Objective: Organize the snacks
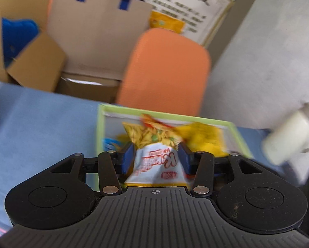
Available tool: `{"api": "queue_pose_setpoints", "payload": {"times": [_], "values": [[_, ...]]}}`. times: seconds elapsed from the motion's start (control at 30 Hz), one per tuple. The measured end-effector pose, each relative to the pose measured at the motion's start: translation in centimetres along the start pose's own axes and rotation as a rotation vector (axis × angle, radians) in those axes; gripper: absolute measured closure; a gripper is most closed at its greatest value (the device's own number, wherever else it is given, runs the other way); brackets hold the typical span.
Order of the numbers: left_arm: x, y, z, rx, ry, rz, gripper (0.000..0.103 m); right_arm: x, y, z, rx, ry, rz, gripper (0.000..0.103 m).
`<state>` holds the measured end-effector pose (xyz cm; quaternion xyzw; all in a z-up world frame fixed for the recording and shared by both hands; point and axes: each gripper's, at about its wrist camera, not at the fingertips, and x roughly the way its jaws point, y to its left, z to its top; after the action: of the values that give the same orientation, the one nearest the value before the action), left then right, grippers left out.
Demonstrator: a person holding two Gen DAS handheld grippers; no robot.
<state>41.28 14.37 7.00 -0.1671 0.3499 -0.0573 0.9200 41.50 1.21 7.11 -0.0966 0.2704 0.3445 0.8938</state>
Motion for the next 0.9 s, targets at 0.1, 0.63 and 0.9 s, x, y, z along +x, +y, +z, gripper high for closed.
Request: {"api": "queue_pose_setpoints", "payload": {"times": [0.1,0.63,0.9], "values": [[-2.4,1.1,-1.1,-0.018,-0.070,-0.055,0.050,-3.9,0.3,-1.6,0.008,-0.069,-0.028,0.017],[-2.1,-2.7,-10.4,-0.016,0.251,-0.321,0.062,-11.1,4.0,-14.8,0.128,0.078,-0.066,0.013],[-0.7,-4.5,-12.6,0.030,0.313,-0.286,0.083,-10.0,3.9,-15.4,0.118,0.092,-0.048,0.026]]}}
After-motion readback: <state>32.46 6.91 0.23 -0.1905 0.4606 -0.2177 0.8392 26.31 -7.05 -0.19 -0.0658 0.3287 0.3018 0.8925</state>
